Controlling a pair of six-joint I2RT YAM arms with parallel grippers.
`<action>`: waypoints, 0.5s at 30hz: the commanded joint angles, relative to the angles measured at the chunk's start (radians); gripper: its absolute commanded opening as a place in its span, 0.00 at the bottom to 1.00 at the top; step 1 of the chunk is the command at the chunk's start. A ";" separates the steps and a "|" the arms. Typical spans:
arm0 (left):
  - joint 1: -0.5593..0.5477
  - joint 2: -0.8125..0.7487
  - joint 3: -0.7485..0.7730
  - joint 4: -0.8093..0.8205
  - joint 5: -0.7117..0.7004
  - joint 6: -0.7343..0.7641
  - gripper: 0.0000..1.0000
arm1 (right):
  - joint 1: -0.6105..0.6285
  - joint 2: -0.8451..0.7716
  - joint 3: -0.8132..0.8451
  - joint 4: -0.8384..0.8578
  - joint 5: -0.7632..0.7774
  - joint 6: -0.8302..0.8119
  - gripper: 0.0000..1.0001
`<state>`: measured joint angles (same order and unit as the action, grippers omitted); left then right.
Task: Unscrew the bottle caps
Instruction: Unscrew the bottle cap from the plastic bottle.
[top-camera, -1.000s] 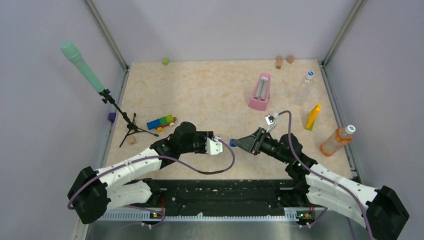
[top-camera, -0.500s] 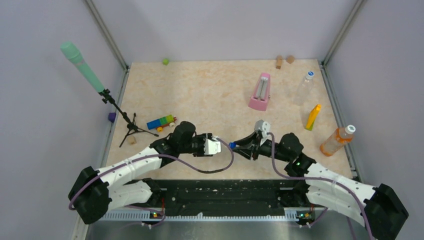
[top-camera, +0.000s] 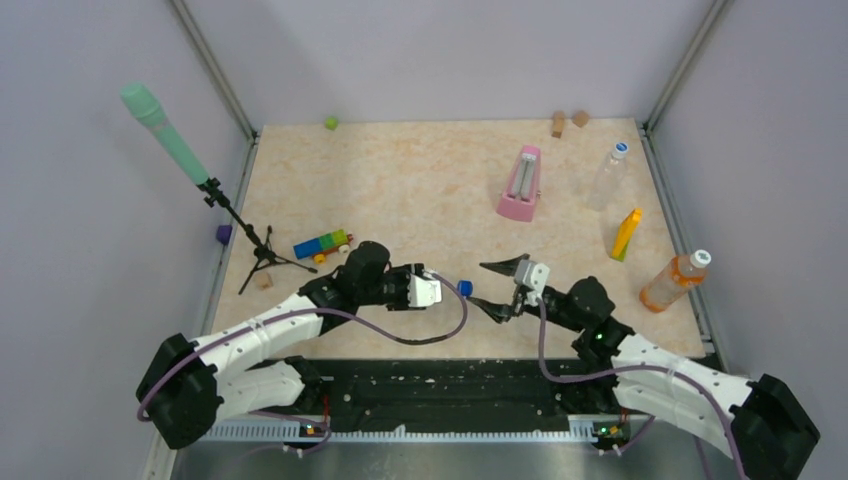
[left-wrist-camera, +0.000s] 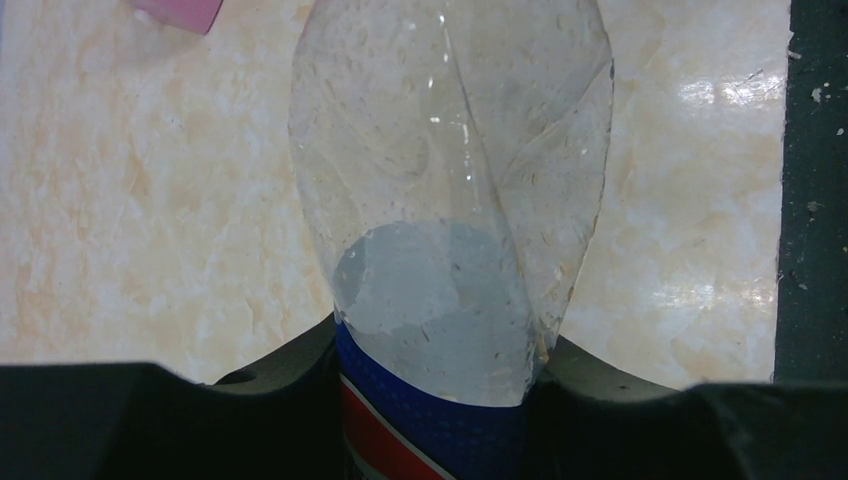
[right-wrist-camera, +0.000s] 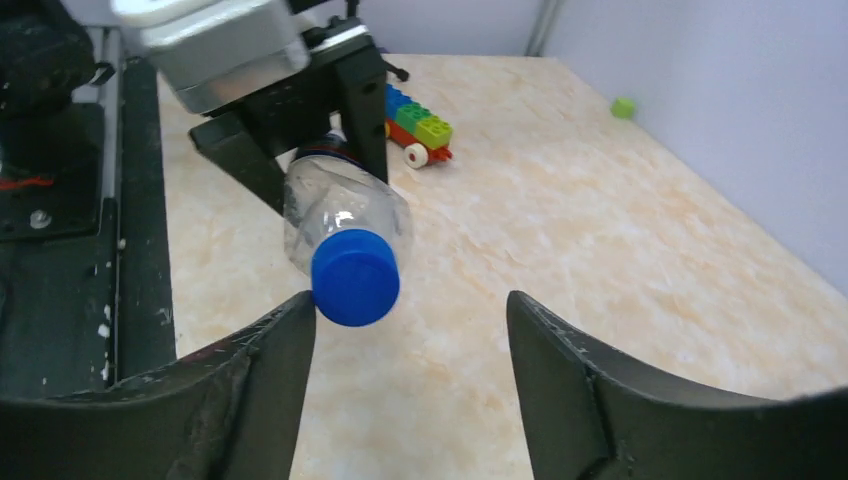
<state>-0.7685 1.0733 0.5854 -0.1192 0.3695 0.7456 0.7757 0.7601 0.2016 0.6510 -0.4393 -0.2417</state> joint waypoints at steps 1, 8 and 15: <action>0.001 -0.007 0.022 0.046 -0.017 0.019 0.00 | -0.007 -0.063 -0.021 0.078 0.200 0.344 0.71; 0.000 -0.015 0.018 0.051 -0.056 0.028 0.00 | -0.007 -0.113 0.027 -0.081 0.399 0.944 0.60; -0.004 -0.012 0.019 0.064 -0.069 0.031 0.00 | -0.007 -0.011 0.113 -0.275 0.360 1.299 0.54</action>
<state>-0.7685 1.0733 0.5854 -0.1112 0.3073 0.7658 0.7712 0.6987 0.2459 0.4679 -0.0662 0.7876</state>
